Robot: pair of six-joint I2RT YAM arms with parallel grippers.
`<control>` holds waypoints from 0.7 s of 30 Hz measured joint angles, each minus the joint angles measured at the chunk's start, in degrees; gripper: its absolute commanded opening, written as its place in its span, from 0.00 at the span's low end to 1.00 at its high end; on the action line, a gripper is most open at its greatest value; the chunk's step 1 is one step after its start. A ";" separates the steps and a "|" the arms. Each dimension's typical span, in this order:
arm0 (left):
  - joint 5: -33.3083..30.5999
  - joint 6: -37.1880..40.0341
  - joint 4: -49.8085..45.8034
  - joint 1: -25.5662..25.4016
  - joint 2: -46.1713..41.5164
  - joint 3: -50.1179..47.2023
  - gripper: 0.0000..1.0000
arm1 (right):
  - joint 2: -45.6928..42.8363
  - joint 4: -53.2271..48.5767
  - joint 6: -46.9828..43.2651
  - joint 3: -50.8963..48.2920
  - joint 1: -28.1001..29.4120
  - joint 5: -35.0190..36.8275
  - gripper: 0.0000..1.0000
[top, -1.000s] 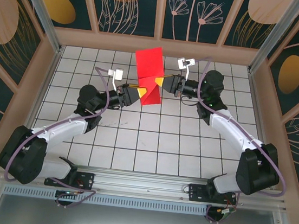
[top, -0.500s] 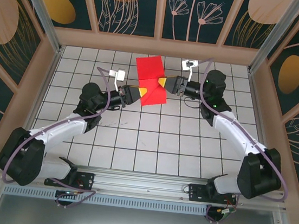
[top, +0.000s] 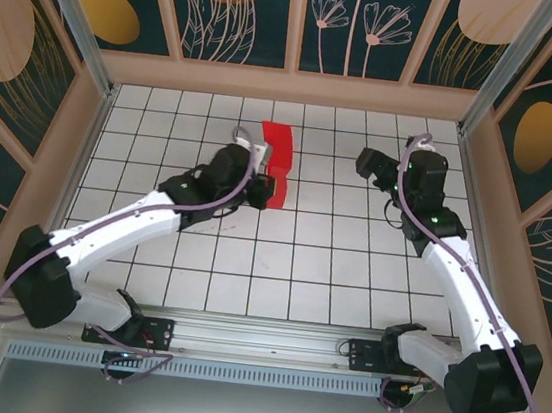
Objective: Fold a paper plane with a square sheet of paper (fold left side to right side)
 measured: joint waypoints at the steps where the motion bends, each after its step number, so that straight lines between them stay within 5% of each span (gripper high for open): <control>1: -3.43 -0.11 -3.76 -1.57 2.21 2.47 0.00 | -0.59 -0.83 -0.11 -0.83 -0.37 1.88 0.99; 10: -26.25 -8.74 -32.96 -8.81 22.97 19.50 0.00 | -2.80 -2.86 -1.07 -3.87 -1.75 7.34 0.99; 21: -31.17 -14.01 -44.92 -8.70 36.41 24.87 0.00 | -4.09 -2.99 -1.11 -6.03 -2.12 7.23 0.99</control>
